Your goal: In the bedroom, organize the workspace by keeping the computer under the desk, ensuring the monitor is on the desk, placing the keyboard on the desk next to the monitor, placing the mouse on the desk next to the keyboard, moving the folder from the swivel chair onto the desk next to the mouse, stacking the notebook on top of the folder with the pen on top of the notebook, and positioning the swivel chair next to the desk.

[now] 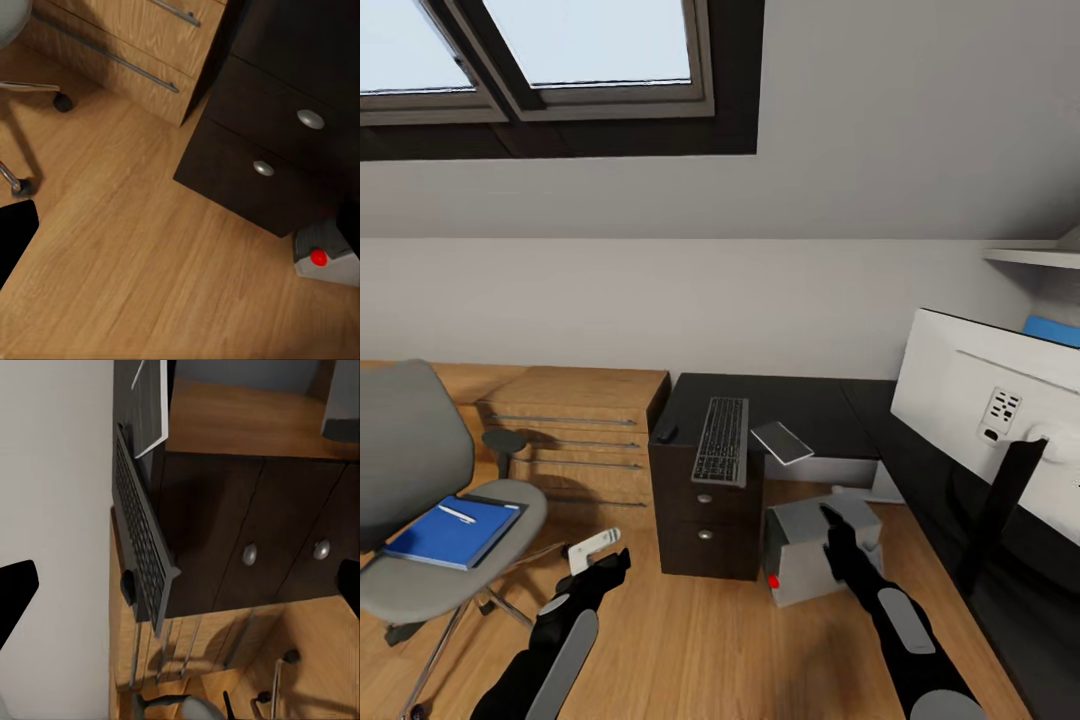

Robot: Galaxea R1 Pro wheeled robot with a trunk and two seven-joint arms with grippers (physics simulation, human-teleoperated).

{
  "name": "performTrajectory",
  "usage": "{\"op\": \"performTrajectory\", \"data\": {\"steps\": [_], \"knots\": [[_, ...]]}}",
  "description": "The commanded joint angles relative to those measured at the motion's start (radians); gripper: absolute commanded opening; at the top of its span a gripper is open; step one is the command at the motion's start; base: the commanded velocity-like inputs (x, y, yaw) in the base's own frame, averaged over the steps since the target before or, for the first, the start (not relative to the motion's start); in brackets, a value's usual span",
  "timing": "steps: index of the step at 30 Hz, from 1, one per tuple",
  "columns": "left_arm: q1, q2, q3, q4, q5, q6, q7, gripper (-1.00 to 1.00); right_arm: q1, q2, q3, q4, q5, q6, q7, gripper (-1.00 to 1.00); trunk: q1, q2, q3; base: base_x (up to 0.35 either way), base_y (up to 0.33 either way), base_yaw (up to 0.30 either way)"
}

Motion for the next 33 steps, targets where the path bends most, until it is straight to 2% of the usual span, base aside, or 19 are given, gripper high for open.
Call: {"op": "performTrajectory", "data": {"steps": [1,4,8,14,17,20,23,27,29,30,31,32,33], "knots": [[-0.001,0.0,-0.002,0.001,0.007,0.002,0.008,1.0,-0.001,0.001,-0.005,0.002,-0.005,0.006,-0.007,1.0,0.0,-0.001,-0.001,-0.036,-0.006,0.0],[-0.001,-0.001,-0.002,0.006,0.007,0.002,0.007,1.0,-0.001,0.002,0.012,0.012,-0.004,-0.006,-0.039,1.0,0.0,-0.001,-0.001,-0.021,-0.004,0.0],[-0.001,0.001,-0.002,0.01,0.008,0.002,0.006,1.0,-0.001,0.001,0.054,0.02,-0.004,-0.014,-0.065,1.0,0.0,-0.001,-0.001,-0.007,-0.001,0.0],[-0.001,0.002,-0.002,0.064,0.005,0.002,0.007,1.0,-0.001,0.001,0.111,0.029,0.004,-0.054,-0.105,1.0,-0.023,0.041,0.018,-0.002,0.0,0.0],[-0.001,0.002,-0.002,0.109,0.003,0.002,0.007,1.0,-0.001,0.001,0.153,0.061,0.028,-0.088,-0.133,1.0,-0.035,0.062,0.027,0.0,0.0,0.0],[-0.001,0.003,-0.002,0.16,0.002,0.0,0.006,1.0,-0.001,0.001,0.21,0.129,0.072,-0.148,-0.155,1.0,-0.046,0.083,0.036,0.0,0.0,0.0],[-0.001,0.003,-0.003,0.212,0.002,-0.002,0.005,1.0,-0.001,0.003,0.271,0.205,0.13,-0.241,-0.167,1.0,-0.058,0.104,0.046,0.0,0.0,0.0],[-0.001,0.002,-0.004,0.287,0.002,-0.005,0.005,1.0,-0.001,0.011,0.34,0.297,0.205,-0.403,-0.174,1.0,-0.073,0.132,0.058,0.0,0.0,0.0],[-0.001,0.002,-0.008,0.329,0.002,-0.006,0.005,1.0,-0.001,0.021,0.368,0.343,0.237,-0.486,-0.176,1.0,-0.081,0.146,0.065,0.0,0.0,0.0],[-0.001,0.001,-0.017,0.373,0.001,-0.008,0.005,1.0,-0.001,0.033,0.39,0.389,0.264,-0.565,-0.177,1.0,-0.084,0.153,0.068,0.0,0.0,0.0],[-0.001,0.001,-0.026,0.396,-0.001,-0.009,0.006,1.0,-0.001,0.039,0.399,0.413,0.277,-0.601,-0.177,1.0,-0.088,0.16,0.071,0.0,0.0,0.0],[-0.001,0.001,-0.093,0.512,-0.016,-0.044,0.007,1.0,-0.001,0.056,0.434,0.522,0.343,-0.75,-0.178,1.0,-0.092,0.167,0.074,0.0,0.0,0.0],[-0.001,0.001,-0.123,0.565,-0.02,-0.083,0.007,1.0,-0.001,0.059,0.443,0.561,0.375,-0.791,-0.178,1.0,-0.096,0.174,0.077,0.0,0.0,0.0]]}}
